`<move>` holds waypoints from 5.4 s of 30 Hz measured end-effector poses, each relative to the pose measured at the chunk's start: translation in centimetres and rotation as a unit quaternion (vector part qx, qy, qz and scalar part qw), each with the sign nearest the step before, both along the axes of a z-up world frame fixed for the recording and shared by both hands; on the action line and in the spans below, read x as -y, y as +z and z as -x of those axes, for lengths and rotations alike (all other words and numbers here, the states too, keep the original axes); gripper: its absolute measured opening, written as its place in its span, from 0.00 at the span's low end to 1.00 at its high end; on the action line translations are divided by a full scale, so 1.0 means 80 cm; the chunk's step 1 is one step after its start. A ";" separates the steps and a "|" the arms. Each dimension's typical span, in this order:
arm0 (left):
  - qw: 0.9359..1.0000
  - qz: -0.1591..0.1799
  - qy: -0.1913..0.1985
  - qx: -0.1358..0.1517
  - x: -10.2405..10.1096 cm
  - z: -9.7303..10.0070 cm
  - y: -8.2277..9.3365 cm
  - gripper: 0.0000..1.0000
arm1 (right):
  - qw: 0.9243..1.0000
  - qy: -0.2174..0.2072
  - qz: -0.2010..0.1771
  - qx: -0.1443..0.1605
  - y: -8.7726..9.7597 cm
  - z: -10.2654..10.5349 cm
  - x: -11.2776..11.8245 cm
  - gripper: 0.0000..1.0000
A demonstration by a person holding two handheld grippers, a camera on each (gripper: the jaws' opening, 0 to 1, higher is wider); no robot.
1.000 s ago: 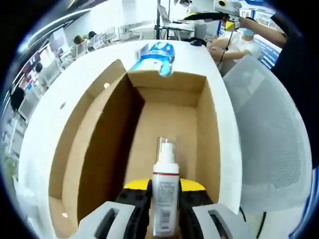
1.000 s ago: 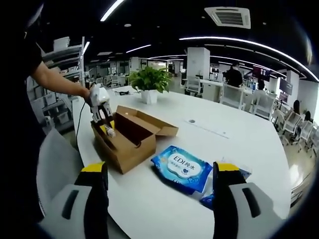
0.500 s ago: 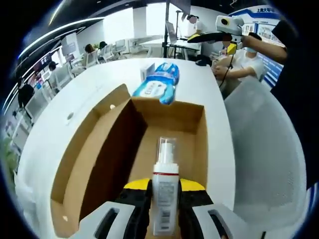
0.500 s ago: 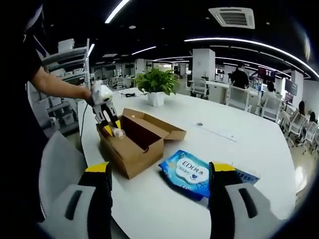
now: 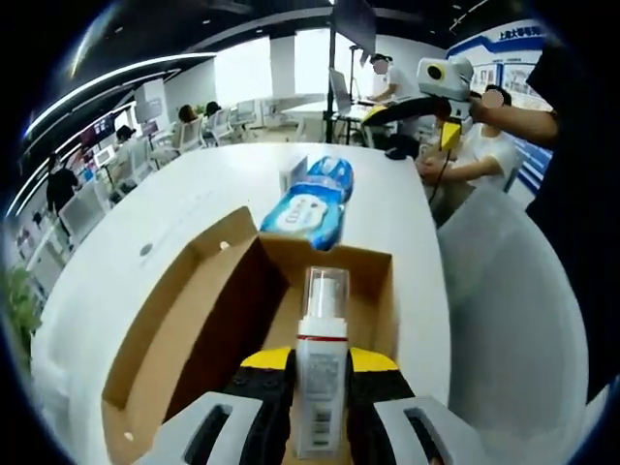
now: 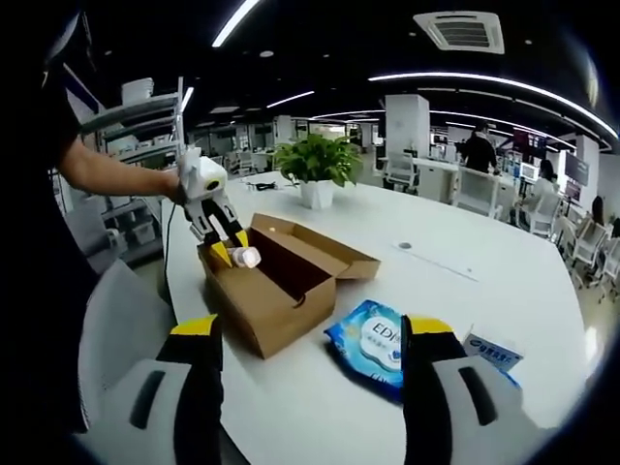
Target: Operate the shoe box by opening the lid, removing the specified soft item, and placing it in the target area until the item is outside and the box remains undamaged.
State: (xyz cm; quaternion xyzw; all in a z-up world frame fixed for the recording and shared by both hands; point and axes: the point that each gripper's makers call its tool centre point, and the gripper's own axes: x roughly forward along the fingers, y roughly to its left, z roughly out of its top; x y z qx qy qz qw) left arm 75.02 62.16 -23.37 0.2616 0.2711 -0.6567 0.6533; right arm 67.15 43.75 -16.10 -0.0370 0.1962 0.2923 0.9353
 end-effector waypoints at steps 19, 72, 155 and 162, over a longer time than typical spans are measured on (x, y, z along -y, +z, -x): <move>0.997 0.079 0.020 -0.015 0.042 0.028 0.032 0.20 | 0.999 0.028 -0.032 0.003 0.000 -0.014 -0.043 0.59; 0.963 0.244 -0.002 -0.114 0.082 0.075 0.082 0.20 | 0.979 0.130 -0.156 0.012 0.012 -0.046 -0.153 0.24; 0.970 0.162 0.181 -0.009 -0.020 0.001 0.073 1.00 | 0.996 0.037 -0.044 0.065 0.027 -0.158 0.001 0.19; 0.965 0.159 0.207 0.001 -0.047 -0.002 0.074 1.00 | 0.997 0.029 -0.026 0.062 0.013 -0.174 0.018 0.19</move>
